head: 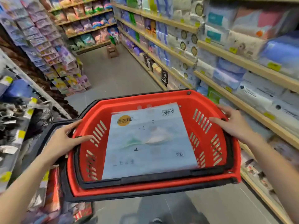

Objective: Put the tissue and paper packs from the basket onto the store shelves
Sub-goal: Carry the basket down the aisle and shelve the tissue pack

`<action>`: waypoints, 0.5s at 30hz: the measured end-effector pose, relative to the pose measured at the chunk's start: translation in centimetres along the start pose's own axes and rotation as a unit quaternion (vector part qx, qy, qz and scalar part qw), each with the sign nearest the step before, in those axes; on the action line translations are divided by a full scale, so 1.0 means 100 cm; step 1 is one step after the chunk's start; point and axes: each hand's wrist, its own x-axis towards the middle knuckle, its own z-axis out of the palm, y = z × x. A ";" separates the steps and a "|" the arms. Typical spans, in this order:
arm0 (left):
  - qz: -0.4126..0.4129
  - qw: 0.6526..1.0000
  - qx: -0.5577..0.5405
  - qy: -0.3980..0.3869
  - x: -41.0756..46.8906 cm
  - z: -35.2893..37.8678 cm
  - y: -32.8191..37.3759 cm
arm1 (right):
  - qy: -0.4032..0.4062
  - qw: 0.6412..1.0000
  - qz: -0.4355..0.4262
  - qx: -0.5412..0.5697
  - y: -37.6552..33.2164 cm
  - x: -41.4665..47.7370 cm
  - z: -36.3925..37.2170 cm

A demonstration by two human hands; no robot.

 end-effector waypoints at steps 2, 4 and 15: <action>0.044 0.999 0.017 -0.015 0.042 0.004 0.009 | 0.022 1.000 0.021 -0.002 0.005 0.009 0.010; 0.070 0.996 0.026 -0.040 0.085 0.007 0.016 | 0.050 0.997 0.050 0.010 0.011 0.017 0.017; 0.157 0.976 0.018 -0.147 0.279 0.107 0.057 | 0.209 0.963 0.169 0.015 0.040 0.080 0.015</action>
